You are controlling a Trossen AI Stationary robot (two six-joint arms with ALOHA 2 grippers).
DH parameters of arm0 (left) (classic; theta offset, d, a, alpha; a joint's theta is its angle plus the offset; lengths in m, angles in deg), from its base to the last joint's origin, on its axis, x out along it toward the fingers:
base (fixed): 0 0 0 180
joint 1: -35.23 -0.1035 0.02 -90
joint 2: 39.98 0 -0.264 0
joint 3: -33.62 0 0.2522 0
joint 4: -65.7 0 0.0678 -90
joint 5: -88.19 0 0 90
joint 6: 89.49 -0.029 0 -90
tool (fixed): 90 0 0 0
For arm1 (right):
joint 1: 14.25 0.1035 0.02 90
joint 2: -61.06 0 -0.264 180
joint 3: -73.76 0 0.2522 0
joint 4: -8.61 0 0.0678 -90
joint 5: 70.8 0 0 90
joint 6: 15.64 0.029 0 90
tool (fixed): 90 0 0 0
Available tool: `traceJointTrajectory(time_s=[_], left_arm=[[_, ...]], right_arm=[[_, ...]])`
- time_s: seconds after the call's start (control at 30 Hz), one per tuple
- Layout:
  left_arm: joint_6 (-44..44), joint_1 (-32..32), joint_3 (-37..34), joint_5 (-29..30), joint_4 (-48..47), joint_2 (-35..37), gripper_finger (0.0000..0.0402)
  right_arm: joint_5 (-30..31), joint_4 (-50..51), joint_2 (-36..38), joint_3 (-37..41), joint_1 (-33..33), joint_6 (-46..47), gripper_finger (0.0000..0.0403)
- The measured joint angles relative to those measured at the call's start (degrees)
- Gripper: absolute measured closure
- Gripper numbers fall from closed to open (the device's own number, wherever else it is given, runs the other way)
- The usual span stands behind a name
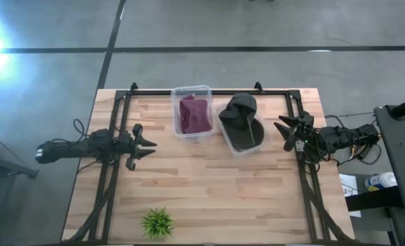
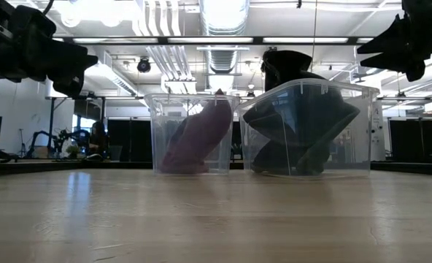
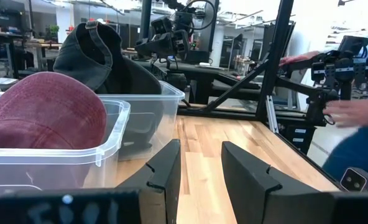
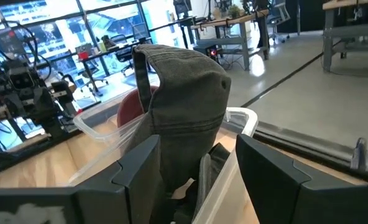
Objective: Pick and place caps into container
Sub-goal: Return to Home Position
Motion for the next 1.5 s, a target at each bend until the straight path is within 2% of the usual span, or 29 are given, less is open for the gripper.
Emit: traceJointTrajectory(time_s=[0.1,0.2,0.27,0.33,0.5,0.57,0.63,1.03,1.3,1.5], left_arm=[[0.0,0.0,0.0,0.0,0.0,0.0,0.0291],[0.0,0.0,0.0,0.0,0.0,0.0,0.0291],[0.0,0.0,0.0,0.0,0.0,0.0,0.0291],[0.0,0.0,0.0,0.0,0.0,0.0,0.0291],[0.0,0.0,0.0,0.0,0.0,0.0,0.0291],[0.0,0.0,0.0,0.0,0.0,0.0,0.0291],[0.0,0.0,0.0,0.0,0.0,0.0,0.0291],[0.0,0.0,0.0,0.0,-0.1,-0.1,0.0291],[0.0,0.0,0.0,0.0,-0.2,-0.1,0.0291],[0.0,0.0,0.0,0.0,-0.2,-0.1,0.0291]], right_arm=[[0.0,0.0,0.0,0.0,0.0,-3.1,0.0198],[-0.1,-0.5,0.1,0.0,-0.1,-2.0,0.0197],[-3.3,-0.8,0.1,0.0,-1.3,-0.6,0.0197],[-10.8,-0.5,0.4,0.0,-3.0,-2.1,0.0197],[-34.6,-1.7,2.5,1.3,-7.8,-13.7,0.0198],[-40.6,-5.3,2.7,3.0,-9.6,-18.0,0.0197],[-44.1,-8.2,2.6,4.3,-10.8,-19.8,0.0197],[-46.6,-31.2,2.2,17.9,-12.9,-17.0,0.0197],[-47.8,-30.6,2.4,17.9,-12.5,-22.8,0.0197],[-48.7,-24.4,2.1,17.9,-10.4,-24.4,0.0197]])
